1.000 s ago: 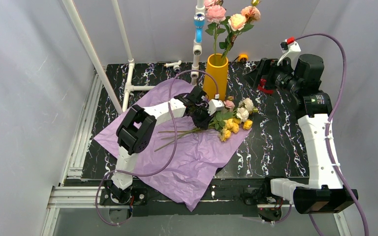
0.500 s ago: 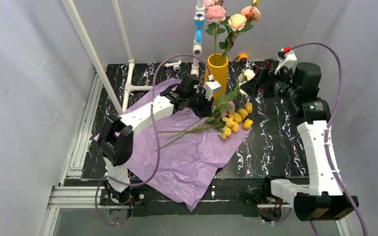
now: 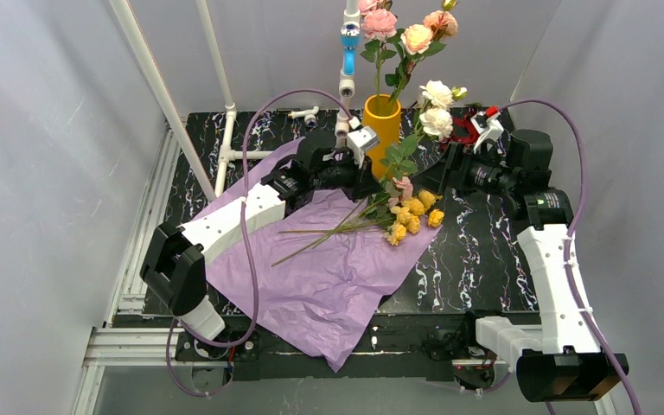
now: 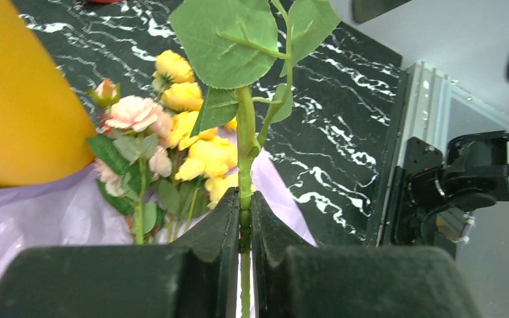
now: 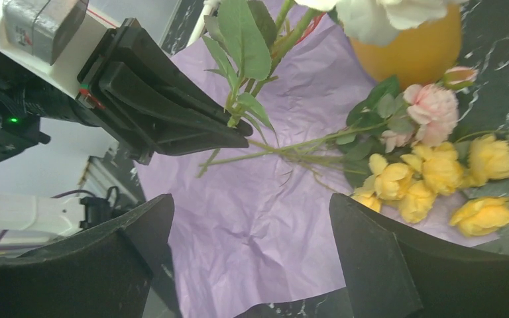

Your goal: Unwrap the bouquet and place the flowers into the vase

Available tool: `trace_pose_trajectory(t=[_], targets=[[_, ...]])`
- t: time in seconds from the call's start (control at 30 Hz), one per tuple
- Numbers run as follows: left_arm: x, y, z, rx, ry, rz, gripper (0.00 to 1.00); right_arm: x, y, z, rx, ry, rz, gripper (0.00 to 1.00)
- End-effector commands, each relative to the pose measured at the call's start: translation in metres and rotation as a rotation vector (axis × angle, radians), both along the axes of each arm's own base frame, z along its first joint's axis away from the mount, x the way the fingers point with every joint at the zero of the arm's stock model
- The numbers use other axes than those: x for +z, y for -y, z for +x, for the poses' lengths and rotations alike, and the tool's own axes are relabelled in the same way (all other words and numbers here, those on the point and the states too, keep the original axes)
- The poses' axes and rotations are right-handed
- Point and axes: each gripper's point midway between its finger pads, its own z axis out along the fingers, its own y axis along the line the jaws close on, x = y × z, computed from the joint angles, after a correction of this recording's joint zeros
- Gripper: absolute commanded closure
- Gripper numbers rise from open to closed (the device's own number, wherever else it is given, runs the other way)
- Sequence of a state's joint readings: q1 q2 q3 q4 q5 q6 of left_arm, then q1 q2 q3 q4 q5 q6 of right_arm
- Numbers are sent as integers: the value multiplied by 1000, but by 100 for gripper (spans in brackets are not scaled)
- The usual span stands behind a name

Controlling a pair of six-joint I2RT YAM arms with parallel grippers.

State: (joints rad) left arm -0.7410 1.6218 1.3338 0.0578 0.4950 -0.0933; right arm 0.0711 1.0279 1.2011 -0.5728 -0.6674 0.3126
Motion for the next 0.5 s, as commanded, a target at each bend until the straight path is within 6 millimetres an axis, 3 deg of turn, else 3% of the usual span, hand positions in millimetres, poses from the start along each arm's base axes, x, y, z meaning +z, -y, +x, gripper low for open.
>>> trace_pose_trajectory(t=[0.0, 0.07, 0.3, 0.47], targets=[[50, 14, -26, -46, 70, -127, 100, 26, -12, 3, 50, 22, 101, 5], [55, 19, -33, -55, 70, -141, 100, 34, -15, 7, 62, 20, 127, 8], [72, 33, -55, -104, 134, -179, 100, 43, -18, 17, 70, 19, 156, 35], [75, 32, -61, -113, 171, -178, 100, 56, -18, 24, 64, 51, 158, 76]])
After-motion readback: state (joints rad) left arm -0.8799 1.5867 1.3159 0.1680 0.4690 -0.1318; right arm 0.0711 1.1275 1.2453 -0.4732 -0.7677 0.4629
